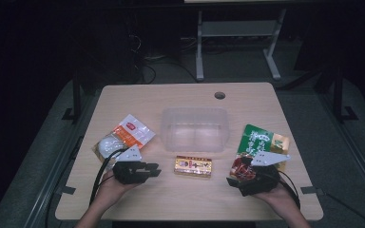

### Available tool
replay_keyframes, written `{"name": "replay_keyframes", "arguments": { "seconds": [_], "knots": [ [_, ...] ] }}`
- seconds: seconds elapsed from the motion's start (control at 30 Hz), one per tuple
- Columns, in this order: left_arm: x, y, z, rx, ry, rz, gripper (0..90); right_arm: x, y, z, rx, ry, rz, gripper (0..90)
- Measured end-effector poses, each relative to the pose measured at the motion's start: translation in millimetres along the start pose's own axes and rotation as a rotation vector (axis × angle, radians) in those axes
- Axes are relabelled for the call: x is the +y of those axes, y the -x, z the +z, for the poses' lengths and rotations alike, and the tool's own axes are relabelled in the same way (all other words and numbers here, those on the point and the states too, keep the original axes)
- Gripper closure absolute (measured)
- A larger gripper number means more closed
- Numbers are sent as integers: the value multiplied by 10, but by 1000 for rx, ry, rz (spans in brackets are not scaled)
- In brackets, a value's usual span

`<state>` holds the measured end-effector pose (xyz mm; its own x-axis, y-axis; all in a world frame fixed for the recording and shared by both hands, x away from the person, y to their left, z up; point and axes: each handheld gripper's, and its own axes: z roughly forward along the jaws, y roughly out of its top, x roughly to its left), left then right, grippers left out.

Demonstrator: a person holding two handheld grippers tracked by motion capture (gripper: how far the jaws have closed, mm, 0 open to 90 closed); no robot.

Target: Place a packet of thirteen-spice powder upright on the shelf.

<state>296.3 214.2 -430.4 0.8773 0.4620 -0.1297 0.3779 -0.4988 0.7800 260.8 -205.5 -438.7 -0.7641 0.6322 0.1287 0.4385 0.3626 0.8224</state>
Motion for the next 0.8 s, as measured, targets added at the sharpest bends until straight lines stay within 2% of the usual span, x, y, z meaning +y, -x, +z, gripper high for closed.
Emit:
{"name": "replay_keyframes", "arguments": {
  "seconds": [0.07, 0.1, 0.17, 0.2, 0.4, 0.53, 0.8],
  "knots": [
    [65, -31, 39, -4, 8, 1, 874, 10, 7, -14, -8, 8, -5, 61],
    [101, -45, 63, -10, 7, -1, 896, 11, 11, -12, -11, 11, 2, 61],
    [139, -53, 90, -14, 1, 7, 897, -3, 27, -5, -11, 5, 8, 61],
    [204, -60, 151, -12, 0, 27, 897, -12, 30, -1, -8, 1, 11, 61],
    [359, -94, 347, 5, -5, 82, 897, -19, 19, -1, -1, -8, 5, 62],
    [454, -131, 497, -1, -8, 100, 896, -19, 9, 11, 4, -13, -1, 63],
    [556, -132, 766, 3, -32, 153, 897, -23, 17, 14, 6, -12, 4, 63]
  ]
}}
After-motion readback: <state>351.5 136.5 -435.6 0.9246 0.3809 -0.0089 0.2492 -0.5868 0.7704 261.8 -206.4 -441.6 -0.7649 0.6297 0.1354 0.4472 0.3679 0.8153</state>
